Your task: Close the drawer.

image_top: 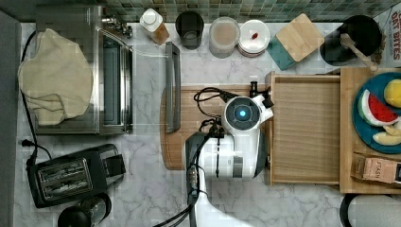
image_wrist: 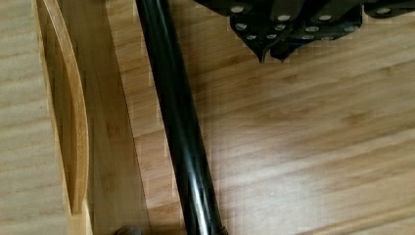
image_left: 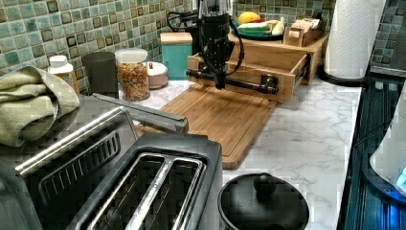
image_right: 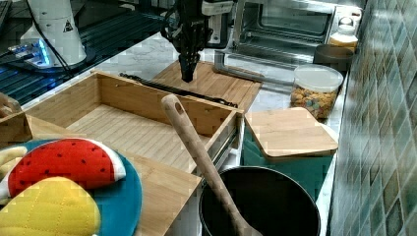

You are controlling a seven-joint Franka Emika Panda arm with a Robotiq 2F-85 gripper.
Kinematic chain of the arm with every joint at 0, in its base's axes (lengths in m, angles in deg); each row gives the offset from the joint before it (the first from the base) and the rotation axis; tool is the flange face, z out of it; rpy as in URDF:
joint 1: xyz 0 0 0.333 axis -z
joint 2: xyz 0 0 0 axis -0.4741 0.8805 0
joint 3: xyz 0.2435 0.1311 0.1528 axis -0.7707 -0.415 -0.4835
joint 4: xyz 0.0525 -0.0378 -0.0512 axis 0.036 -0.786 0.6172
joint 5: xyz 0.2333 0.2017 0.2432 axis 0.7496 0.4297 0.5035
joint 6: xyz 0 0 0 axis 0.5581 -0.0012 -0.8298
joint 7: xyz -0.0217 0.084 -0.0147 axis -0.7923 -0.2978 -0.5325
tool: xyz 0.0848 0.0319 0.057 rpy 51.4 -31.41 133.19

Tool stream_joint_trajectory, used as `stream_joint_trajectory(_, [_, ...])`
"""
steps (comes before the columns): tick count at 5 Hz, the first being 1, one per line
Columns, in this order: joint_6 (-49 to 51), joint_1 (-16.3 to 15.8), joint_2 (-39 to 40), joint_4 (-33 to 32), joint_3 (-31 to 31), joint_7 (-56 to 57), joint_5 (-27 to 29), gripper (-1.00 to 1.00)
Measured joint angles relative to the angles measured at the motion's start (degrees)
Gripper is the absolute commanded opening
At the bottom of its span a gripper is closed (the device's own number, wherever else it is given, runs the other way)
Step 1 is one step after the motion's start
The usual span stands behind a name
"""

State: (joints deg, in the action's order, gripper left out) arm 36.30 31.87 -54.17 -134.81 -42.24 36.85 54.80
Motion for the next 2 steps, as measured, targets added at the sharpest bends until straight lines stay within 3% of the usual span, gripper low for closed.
stream_joint_trajectory(2, [-8.73,1.19,1.78,-0.22,-0.18,7.3,-0.04,-1.0])
